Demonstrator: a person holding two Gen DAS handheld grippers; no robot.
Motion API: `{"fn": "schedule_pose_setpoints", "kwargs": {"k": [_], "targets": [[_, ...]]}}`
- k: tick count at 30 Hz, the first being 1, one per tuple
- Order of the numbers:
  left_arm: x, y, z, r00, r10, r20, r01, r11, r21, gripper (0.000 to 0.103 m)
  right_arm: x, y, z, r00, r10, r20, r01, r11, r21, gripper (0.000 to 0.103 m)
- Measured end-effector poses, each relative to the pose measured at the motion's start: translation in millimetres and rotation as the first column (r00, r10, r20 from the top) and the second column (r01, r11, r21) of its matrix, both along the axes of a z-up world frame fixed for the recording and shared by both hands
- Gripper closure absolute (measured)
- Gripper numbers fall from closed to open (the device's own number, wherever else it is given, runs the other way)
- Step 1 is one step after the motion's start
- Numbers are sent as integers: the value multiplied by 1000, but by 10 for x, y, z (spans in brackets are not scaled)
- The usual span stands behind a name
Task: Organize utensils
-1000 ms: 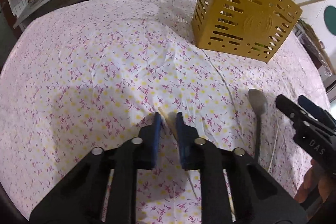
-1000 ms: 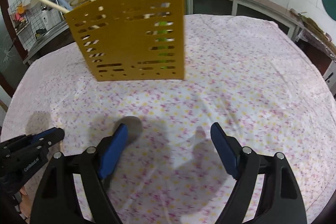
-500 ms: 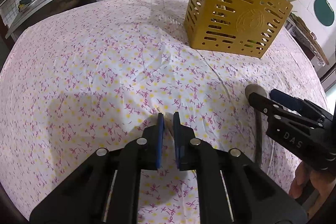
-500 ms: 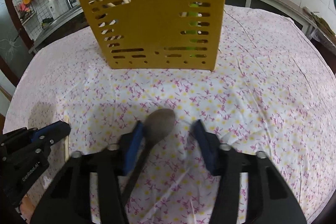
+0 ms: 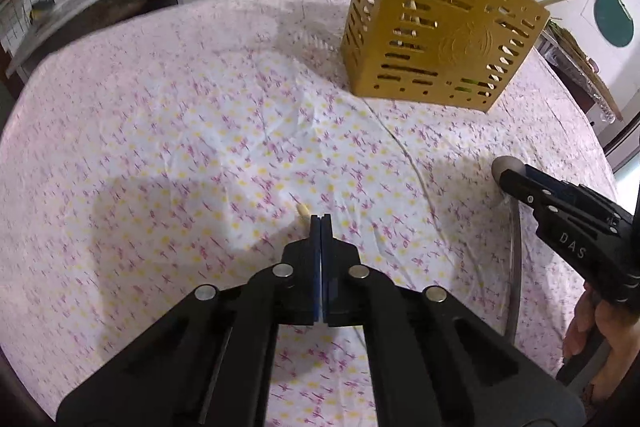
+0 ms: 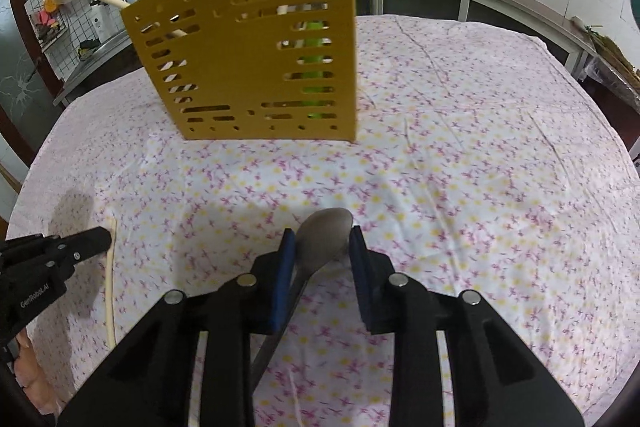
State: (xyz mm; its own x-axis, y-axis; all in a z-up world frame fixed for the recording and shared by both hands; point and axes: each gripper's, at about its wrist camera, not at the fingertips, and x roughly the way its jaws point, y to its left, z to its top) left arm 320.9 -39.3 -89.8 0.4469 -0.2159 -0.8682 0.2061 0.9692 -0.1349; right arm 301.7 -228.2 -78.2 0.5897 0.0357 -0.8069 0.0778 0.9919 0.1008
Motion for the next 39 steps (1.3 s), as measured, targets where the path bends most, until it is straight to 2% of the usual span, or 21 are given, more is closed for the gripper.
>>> {"fn": "schedule_pose_setpoints", "kwargs": {"k": [6,10,19,23,25,26,33,39], "targets": [[-7,-22,-22,1000,16,-16,-15,999,35,103,-23,-64,-10,1000,7,3,-7,1000,-8,75],[15,9,-75,997,35,-64,-34,999,29,93,-56,-138,-21,1000,3,4,-3,1000,-7,75],[46,-141,-79,999,30,-42,-26,996,84,89,-119,-245,-37,1000,-1,9,1,1000,2,75],[65,-183,-76,999,22,-34,-18,994,106,91,-162,-283,-12,1000,-13,17,13,1000,-2,76],[61,-184,-77,1000,18,-25,-15,994,105,92,-188,-270,3,1000,-18,25,18,1000,-7,81],[65,-180,-78,1000,21,-24,-18,995,101,93,-199,-276,7,1000,-16,26,16,1000,-9,97],[17,-197,-58,1000,-6,-13,7,997,74,99,-258,-406,35,1000,-3,30,4,1000,-10,98],[-21,-270,-25,1000,-18,-9,18,998,61,99,-297,-471,60,999,-4,33,3,1000,23,100]]}}
